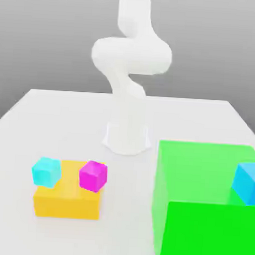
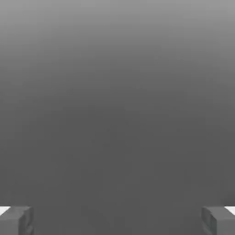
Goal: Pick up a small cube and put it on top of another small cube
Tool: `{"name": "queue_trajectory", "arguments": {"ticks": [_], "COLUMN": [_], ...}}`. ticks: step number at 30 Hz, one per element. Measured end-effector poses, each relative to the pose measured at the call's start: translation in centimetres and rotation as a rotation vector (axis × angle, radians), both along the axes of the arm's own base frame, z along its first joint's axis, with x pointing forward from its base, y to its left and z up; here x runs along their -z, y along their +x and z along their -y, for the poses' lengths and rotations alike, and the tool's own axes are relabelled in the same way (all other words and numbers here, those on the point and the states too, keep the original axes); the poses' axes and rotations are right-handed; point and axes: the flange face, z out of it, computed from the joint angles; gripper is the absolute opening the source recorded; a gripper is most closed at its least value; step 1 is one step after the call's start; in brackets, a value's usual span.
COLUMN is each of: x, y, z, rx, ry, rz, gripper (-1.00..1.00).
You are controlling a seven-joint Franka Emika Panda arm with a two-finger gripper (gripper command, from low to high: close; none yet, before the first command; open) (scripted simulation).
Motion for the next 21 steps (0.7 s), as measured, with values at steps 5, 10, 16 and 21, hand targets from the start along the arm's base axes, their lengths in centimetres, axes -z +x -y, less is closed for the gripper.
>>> {"name": "queue_trajectory", "arguments": {"ticks": [5, 10, 16, 21], "x": [8.0, 16.3, 26.7, 35.3], "y": [4.1, 5.2, 3.0, -1.9], "z": [-6.8, -14.2, -22.5, -28.6], "rx": [-0.330, -0.659, -1.065, -1.427], "ry": [-0.142, -0.278, -0.442, -0.581], "rz": [-0.105, -0.186, -0.261, -0.303], "gripper": [0.00, 0.00, 0.00, 0.00]}}
